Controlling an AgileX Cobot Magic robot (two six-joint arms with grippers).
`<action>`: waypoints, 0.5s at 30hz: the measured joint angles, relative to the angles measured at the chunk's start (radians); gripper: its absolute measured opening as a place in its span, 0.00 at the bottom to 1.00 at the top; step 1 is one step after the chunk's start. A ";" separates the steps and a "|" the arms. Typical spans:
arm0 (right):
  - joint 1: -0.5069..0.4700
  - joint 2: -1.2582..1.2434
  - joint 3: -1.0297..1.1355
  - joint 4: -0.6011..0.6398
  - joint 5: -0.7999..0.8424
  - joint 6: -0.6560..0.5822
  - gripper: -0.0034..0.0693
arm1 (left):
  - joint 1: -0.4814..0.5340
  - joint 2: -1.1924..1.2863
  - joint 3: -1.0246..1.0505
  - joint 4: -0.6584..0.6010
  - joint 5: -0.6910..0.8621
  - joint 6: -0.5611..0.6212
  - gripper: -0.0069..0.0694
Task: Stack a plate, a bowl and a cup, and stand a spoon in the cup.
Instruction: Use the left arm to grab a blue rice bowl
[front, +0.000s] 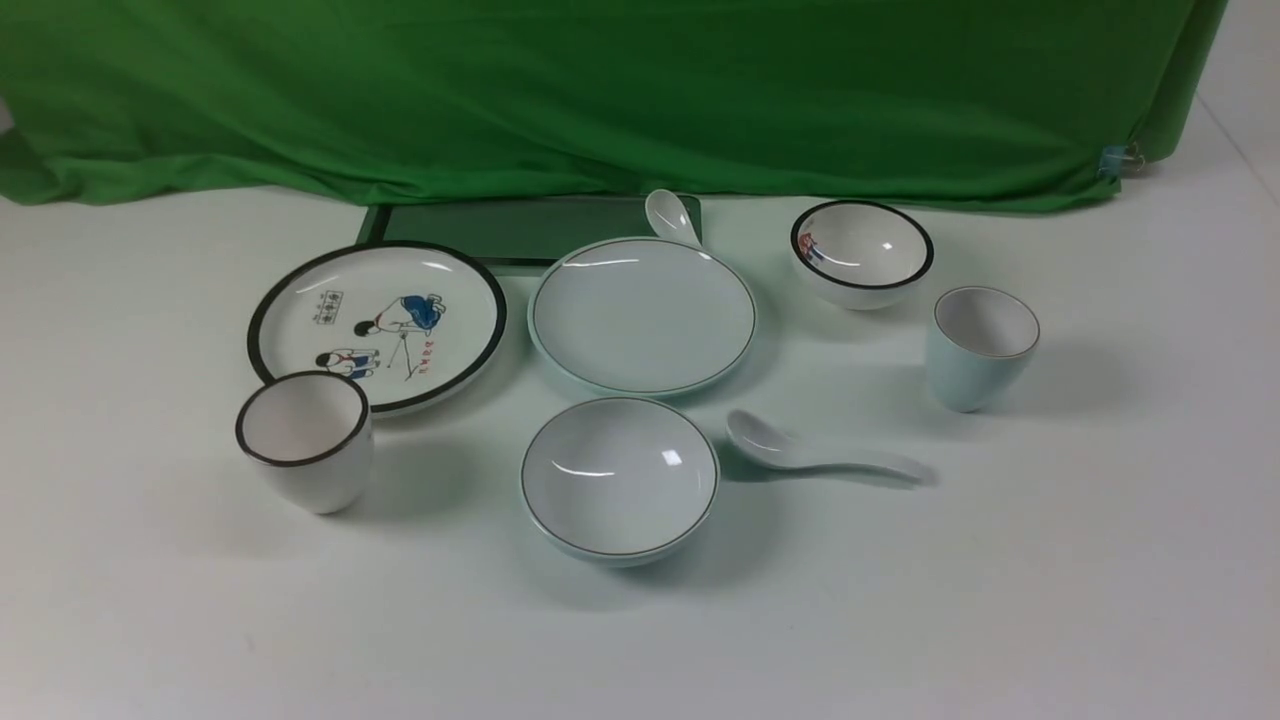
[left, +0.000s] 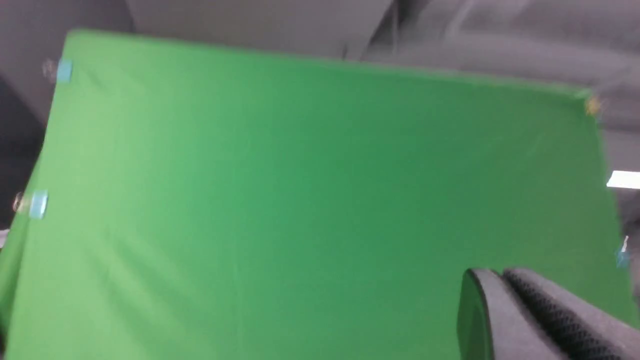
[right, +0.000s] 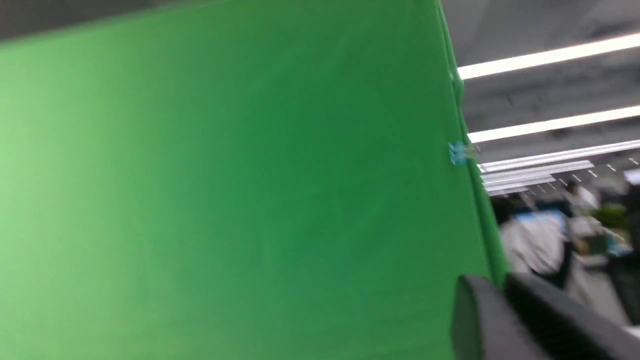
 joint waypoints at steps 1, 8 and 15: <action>0.000 0.042 -0.048 0.000 0.047 -0.035 0.10 | 0.000 0.054 -0.064 0.001 0.063 -0.004 0.05; 0.000 0.433 -0.266 0.001 0.335 -0.226 0.07 | -0.001 0.499 -0.273 0.001 0.224 -0.092 0.05; 0.089 0.754 -0.421 0.003 0.818 -0.280 0.07 | -0.041 0.887 -0.465 -0.080 0.621 -0.074 0.05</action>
